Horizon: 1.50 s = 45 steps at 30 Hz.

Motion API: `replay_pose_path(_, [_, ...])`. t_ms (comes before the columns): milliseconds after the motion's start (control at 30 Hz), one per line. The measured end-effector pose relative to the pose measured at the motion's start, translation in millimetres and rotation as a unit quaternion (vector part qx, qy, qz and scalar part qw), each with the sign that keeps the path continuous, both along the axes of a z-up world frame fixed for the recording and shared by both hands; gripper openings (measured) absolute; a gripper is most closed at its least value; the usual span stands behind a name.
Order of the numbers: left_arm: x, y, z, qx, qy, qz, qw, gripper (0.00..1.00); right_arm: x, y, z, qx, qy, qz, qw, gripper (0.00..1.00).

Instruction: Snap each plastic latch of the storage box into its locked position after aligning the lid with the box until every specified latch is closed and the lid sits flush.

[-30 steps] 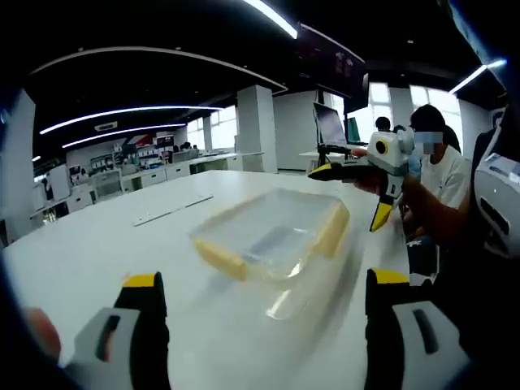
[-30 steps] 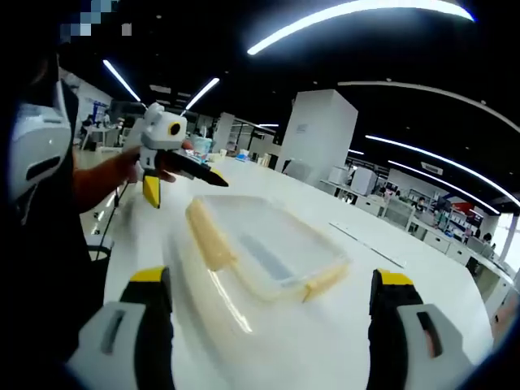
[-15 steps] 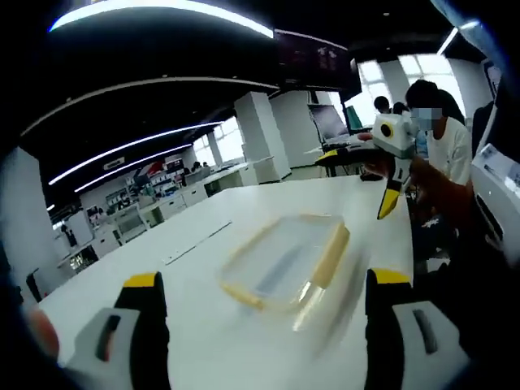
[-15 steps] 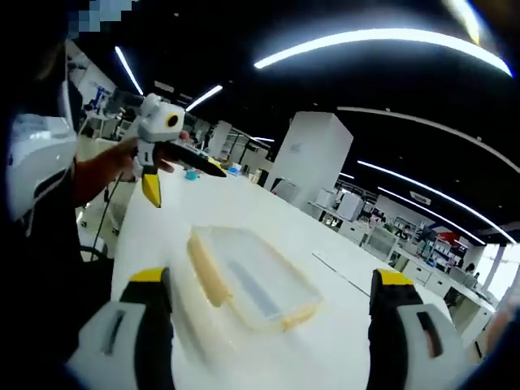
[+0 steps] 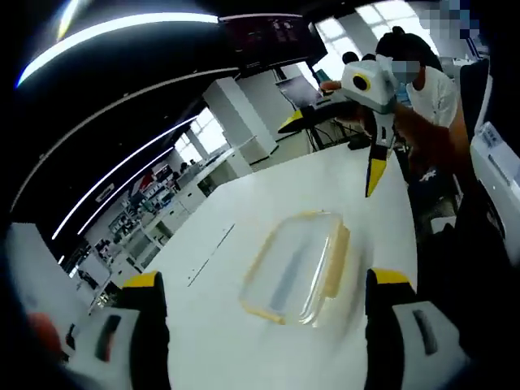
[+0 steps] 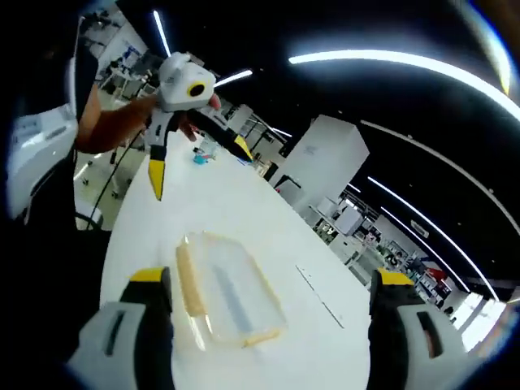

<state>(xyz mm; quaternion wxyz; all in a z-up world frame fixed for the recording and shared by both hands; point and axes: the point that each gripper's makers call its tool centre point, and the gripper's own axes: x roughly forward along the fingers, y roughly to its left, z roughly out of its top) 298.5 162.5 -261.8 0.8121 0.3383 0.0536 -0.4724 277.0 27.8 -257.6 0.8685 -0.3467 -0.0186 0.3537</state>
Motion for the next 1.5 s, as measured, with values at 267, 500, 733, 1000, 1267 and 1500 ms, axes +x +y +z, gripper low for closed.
replay_pose_path(267, [-5.6,-13.1,16.3,0.053,0.02,-0.041,0.9975,1.0,5.4,9.2,11.1,-0.067,-0.003,0.018,0.9976,1.0])
replay_pose_path(500, [1.7,-18.0,22.8,0.087,0.034,-0.053,0.9942,1.0,10.7,17.4,17.3,-0.086,0.04,0.05,0.9942,1.0])
replay_pose_path(733, [21.4,-23.1,20.3,0.118,0.057,-0.059,0.9896,1.0,24.4,24.0,15.0,-0.119,0.051,0.056,0.99,1.0])
replay_pose_path(1000, [25.1,-32.7,18.3,0.143,0.089,-0.084,0.9821,1.0,39.4,23.7,17.3,-0.146,0.092,0.064,0.9829,1.0])
replay_pose_path(1267, [48.5,-36.3,23.3,0.181,0.109,-0.082,0.9741,1.0,47.2,30.5,32.6,-0.173,0.13,0.076,0.9734,1.0])
replay_pose_path(1500, [65.7,-33.9,25.1,0.212,0.092,-0.078,0.9697,1.0,58.6,24.1,32.8,-0.191,0.169,0.078,0.9639,1.0])
